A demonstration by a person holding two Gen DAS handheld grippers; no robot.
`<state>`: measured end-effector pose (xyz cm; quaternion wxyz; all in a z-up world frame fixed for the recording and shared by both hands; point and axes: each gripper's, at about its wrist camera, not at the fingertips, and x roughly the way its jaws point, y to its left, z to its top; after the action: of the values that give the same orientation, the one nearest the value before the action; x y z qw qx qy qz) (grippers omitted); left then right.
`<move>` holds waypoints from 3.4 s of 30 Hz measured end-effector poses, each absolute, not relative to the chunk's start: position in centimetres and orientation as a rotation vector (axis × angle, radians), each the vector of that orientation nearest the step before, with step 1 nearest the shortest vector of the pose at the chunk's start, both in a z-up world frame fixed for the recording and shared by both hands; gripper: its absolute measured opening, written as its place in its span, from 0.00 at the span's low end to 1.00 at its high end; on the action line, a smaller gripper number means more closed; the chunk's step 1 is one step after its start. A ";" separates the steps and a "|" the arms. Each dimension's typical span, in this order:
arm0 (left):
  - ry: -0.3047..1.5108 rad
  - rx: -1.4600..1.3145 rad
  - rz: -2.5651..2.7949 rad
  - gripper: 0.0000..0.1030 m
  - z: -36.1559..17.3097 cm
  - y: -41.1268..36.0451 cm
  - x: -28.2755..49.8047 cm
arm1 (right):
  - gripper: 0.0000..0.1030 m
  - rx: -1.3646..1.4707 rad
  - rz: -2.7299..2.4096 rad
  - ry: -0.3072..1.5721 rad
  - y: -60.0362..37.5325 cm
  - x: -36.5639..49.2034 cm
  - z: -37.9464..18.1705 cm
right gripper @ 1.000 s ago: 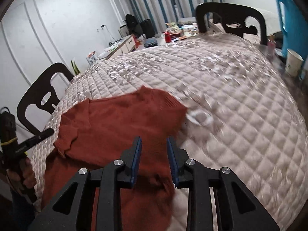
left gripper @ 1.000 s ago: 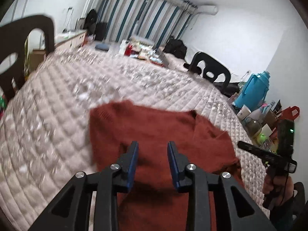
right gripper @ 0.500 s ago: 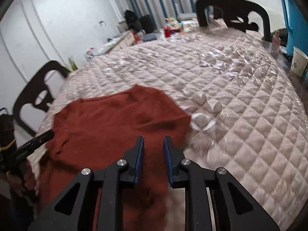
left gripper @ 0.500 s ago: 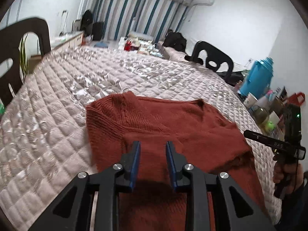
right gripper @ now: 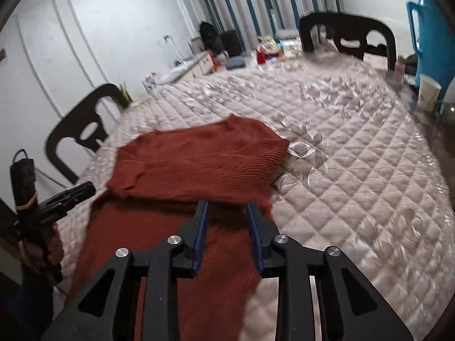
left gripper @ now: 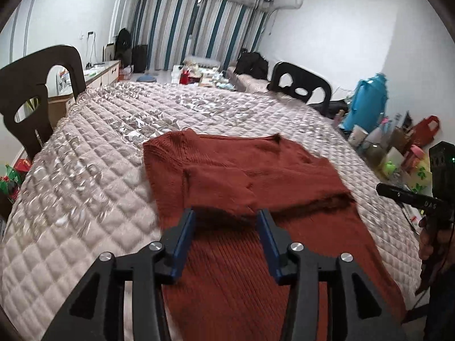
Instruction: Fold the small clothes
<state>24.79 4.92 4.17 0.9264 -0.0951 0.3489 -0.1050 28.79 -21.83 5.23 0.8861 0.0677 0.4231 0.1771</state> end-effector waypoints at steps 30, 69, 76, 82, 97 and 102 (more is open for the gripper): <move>0.655 -0.215 -0.427 0.55 0.1 4.5 -0.1 | 0.36 0.120 0.549 0.847 -25.4 2.0 -0.2; 0.466 -0.527 -0.698 0.10 3.7 7.5 1.6 | 0.06 0.465 0.891 0.540 -29.0 3.5 4.6; 0.461 -0.716 -0.545 0.10 4.1 10.2 8.0 | 0.06 0.644 0.739 0.533 -30.3 10.8 4.8; 0.605 -0.821 -0.354 0.10 0.6 12.3 13.7 | 0.06 0.768 0.535 0.745 -30.9 18.4 1.3; 0.679 -0.803 -0.311 0.41 -0.3 13.4 15.5 | 0.15 0.846 0.467 0.889 -30.9 23.8 -2.3; 0.791 -0.796 -0.377 0.42 -0.8 11.1 17.2 | 0.15 0.843 0.476 0.908 -30.3 24.8 -2.7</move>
<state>17.15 11.14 -0.77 0.8298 -0.3753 0.3729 -0.1775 24.79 -30.28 -2.67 0.7876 0.3914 0.4215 0.2209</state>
